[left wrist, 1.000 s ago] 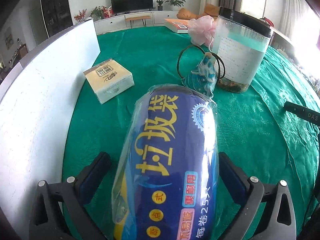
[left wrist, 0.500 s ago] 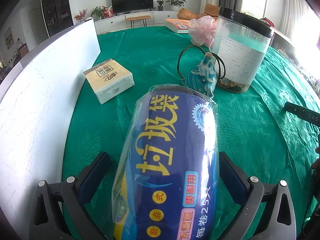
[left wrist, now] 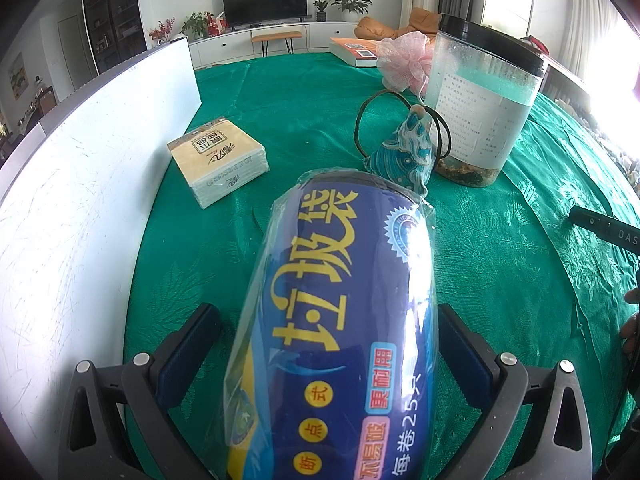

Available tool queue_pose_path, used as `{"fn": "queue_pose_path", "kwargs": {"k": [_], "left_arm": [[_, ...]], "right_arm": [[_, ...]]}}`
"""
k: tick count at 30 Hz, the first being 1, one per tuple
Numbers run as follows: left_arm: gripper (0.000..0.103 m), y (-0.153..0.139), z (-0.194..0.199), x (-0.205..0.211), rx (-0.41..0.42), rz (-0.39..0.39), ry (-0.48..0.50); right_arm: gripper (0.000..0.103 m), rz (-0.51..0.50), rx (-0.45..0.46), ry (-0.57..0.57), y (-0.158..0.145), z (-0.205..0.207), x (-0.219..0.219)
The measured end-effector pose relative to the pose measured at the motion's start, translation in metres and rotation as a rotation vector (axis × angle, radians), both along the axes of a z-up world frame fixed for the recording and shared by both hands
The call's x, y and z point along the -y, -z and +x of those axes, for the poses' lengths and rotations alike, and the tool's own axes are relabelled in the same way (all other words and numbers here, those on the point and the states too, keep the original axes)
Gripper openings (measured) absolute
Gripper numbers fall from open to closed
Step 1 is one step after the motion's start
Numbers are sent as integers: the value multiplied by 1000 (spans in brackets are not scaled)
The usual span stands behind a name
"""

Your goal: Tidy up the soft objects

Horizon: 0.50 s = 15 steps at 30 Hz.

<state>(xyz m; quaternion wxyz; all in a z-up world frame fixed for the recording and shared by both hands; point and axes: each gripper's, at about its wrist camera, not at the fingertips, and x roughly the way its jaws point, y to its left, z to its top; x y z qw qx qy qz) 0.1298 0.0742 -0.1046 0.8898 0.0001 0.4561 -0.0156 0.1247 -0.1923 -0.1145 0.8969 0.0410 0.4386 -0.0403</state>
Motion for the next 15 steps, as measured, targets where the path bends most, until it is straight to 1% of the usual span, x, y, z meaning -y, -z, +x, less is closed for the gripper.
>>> {"fn": "queue_pose_path", "kwargs": {"k": [13, 15], "left_arm": [[103, 0, 0, 1, 0, 0, 0], [103, 0, 0, 1, 0, 0, -1]], "right_arm": [[98, -4, 0, 3, 0, 0, 0], [98, 0, -13, -21, -1, 1, 1]]}}
